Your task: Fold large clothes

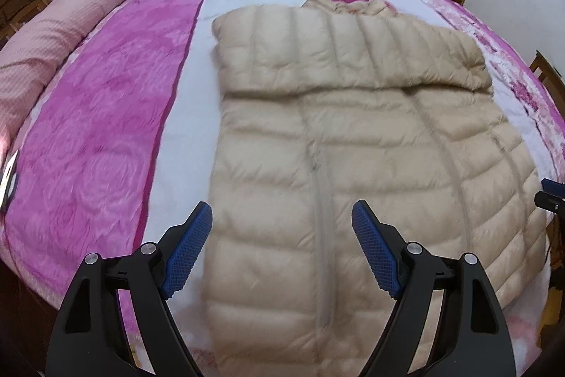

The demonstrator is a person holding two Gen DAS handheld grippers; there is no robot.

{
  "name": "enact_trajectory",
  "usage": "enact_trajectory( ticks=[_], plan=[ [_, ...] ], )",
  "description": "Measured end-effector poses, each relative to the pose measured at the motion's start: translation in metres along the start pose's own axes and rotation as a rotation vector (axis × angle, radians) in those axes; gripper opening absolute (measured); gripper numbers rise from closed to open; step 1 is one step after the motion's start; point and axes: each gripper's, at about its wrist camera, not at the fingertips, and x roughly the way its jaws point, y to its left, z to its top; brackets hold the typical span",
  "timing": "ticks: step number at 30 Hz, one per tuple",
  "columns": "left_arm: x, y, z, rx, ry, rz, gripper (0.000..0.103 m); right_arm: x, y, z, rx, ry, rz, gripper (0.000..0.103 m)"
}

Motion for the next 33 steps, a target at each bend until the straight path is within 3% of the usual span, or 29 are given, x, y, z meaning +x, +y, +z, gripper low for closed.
enact_trajectory(
  ticks=[12,15,19,27,29,30,32,33],
  plan=[
    [0.009,0.032,-0.043,-0.087,0.089,0.000,0.079,0.008,-0.014,-0.019,0.003,0.033,-0.092,0.078],
    [0.017,0.035,-0.047,-0.107,0.139,-0.038,0.079,0.012,-0.018,-0.023,0.020,0.046,-0.079,0.078],
    [0.025,0.035,-0.052,-0.150,0.194,-0.151,0.079,0.016,-0.013,-0.025,0.010,0.056,-0.035,0.078],
    [0.029,0.025,-0.060,-0.126,0.212,-0.203,0.081,0.021,-0.004,-0.028,-0.021,0.043,0.002,0.078],
    [0.029,0.017,-0.060,-0.104,0.210,-0.225,0.080,0.019,0.001,-0.030,-0.048,0.030,0.061,0.076],
    [0.029,0.014,-0.058,-0.092,0.208,-0.224,0.079,0.018,0.005,-0.030,-0.058,0.015,0.059,0.069],
    [0.031,0.008,-0.057,-0.070,0.208,-0.202,0.065,0.011,0.014,-0.030,-0.093,-0.029,0.051,0.054],
    [0.031,0.006,-0.057,-0.063,0.202,-0.200,0.054,0.008,0.014,-0.030,-0.090,-0.046,0.054,0.040]
  ],
)
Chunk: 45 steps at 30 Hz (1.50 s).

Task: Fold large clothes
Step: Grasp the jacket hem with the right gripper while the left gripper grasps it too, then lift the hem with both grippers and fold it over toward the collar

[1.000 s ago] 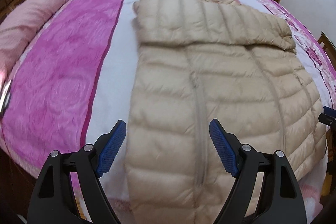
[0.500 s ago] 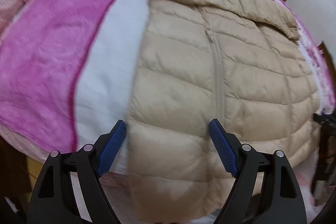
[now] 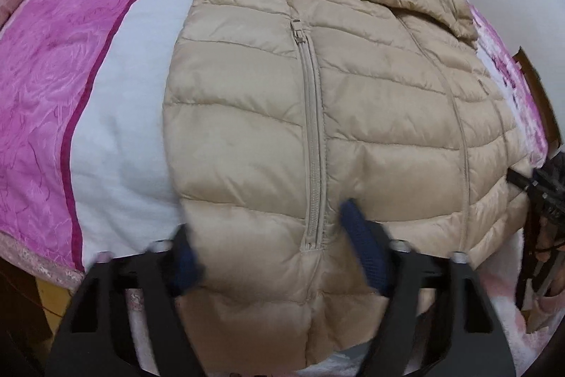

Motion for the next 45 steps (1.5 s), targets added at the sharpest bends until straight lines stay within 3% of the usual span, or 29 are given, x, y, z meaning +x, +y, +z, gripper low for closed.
enact_trajectory(
  ticks=[1,3,7,20,31,36,45],
  plan=[
    [-0.001,-0.001,0.000,-0.001,-0.001,-0.019,0.040,-0.003,-0.001,0.000,0.009,-0.012,0.004,0.033],
    [-0.006,-0.002,0.001,0.001,-0.006,-0.055,0.024,-0.010,-0.006,0.001,0.030,-0.033,0.014,0.018],
    [-0.021,-0.008,-0.001,0.037,-0.024,-0.072,0.015,-0.029,-0.010,-0.001,0.045,-0.078,0.035,0.012],
    [-0.099,-0.026,-0.023,0.128,-0.100,-0.111,0.014,-0.097,-0.003,-0.020,0.049,-0.151,0.094,0.010],
    [-0.135,-0.023,-0.041,0.090,-0.121,-0.140,0.014,-0.143,0.002,-0.040,0.076,-0.178,0.123,0.010],
    [-0.143,-0.023,-0.020,0.115,-0.176,-0.121,0.014,-0.147,0.005,-0.026,0.066,-0.238,0.091,0.010],
    [-0.153,-0.028,0.048,0.152,-0.328,-0.059,0.014,-0.148,0.000,0.039,0.020,-0.370,0.045,0.010]
  ],
)
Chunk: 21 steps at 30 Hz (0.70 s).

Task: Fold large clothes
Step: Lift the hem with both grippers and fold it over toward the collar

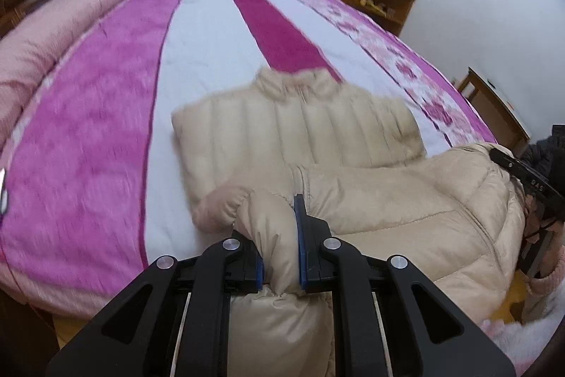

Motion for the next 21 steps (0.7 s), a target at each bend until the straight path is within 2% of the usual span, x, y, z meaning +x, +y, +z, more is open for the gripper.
enact_trajectory(
  ticks=[10,15,21],
  plan=[
    [0.059,0.018,0.047,-0.024,-0.034,0.055,0.014,0.068,-0.016,0.051,-0.006,-0.061,-0.058,0.010],
    [0.106,0.025,0.059,-0.019,0.011,0.109,0.015,0.115,-0.026,0.061,-0.006,-0.053,-0.100,0.010],
    [0.148,0.035,0.064,-0.044,0.069,0.143,0.017,0.159,-0.045,0.063,0.014,0.004,-0.120,0.011]
  ],
)
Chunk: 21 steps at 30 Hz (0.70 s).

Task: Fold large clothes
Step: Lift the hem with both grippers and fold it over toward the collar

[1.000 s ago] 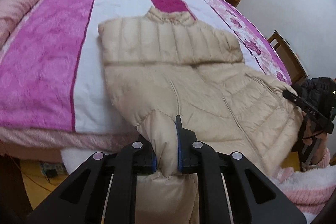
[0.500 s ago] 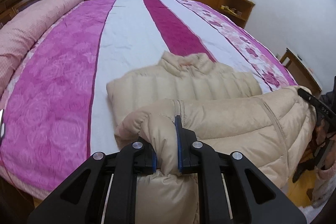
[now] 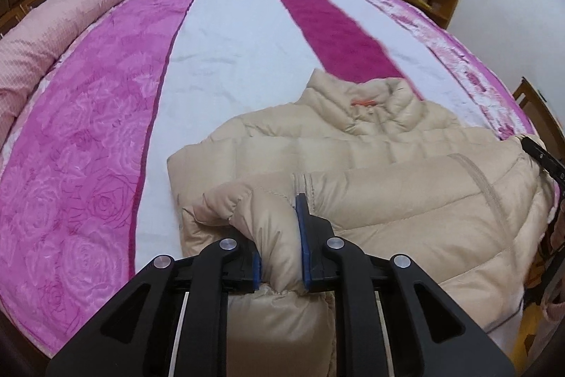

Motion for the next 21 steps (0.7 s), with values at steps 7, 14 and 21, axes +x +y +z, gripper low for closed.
enact_trajectory(
  ticks=[7,14,21],
  plan=[
    [0.038,0.001,0.009,-0.019,0.048,0.023,0.021,0.045,-0.013,-0.005,0.030,0.078,-0.024,0.014],
    [0.061,0.003,0.012,-0.043,0.070,0.039,0.023,0.084,-0.018,-0.011,0.066,0.151,-0.036,0.015],
    [0.060,0.002,0.014,-0.040,0.069,0.053,0.023,0.095,-0.014,-0.017,0.049,0.164,-0.064,0.016]
  ],
)
